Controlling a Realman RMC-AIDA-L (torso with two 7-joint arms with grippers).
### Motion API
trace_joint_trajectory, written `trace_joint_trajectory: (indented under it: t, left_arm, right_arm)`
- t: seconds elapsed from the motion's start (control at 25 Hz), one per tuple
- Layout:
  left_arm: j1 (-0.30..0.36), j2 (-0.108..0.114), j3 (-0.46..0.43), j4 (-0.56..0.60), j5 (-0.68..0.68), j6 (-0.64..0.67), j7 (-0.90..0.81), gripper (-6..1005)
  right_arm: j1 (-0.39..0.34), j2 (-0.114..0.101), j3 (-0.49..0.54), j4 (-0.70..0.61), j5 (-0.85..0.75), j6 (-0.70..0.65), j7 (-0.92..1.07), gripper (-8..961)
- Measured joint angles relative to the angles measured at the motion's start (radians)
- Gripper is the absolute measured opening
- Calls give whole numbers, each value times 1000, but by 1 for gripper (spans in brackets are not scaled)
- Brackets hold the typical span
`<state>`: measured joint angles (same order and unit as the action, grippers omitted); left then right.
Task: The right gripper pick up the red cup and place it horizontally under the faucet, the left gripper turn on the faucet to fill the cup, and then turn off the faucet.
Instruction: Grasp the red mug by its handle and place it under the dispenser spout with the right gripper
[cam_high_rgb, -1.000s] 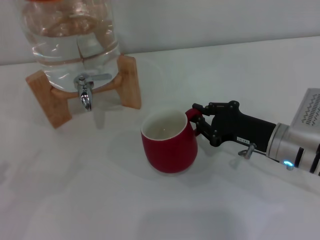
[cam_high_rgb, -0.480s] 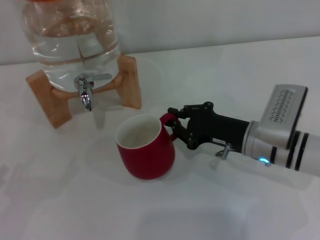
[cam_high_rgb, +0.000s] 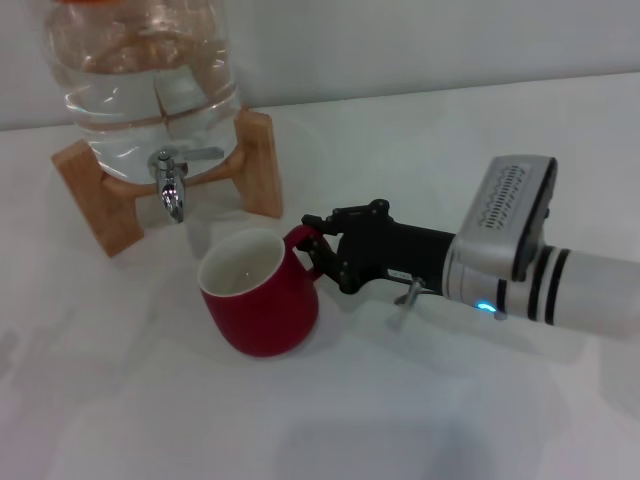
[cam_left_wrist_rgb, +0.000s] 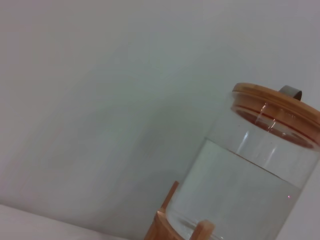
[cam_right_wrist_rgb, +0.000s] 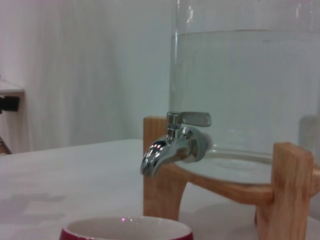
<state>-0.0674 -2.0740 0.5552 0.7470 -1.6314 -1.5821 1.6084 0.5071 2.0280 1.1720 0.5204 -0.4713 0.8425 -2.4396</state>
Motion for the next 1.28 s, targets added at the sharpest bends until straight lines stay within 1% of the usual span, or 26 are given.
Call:
trace_joint_trajectory:
  t: [0.16,0.4,0.64,0.92,1.28]
  left_arm:
    - [0,0,0,0,1,-1,-1,876]
    - [-1,0,0,0,1,-1,-3,876]
    - [-2,0,0,0,-1,-4,-5,876]
    - [-6,0,0,0,-3,-6,-7,876]
    - [-4,0,0,0,-3,-10,-7,876]
  right_arm:
    - [21,0,-44,1,74,-33,-10,170]
    - [23,0,-52,14,119,-62,-12,171]
    - [26,0,-71,26,132,-93,-29,171]
    - [50,0,-108,26,151,-120,-39,165]
    - [72,0,-170,53,230,-191,-82,166]
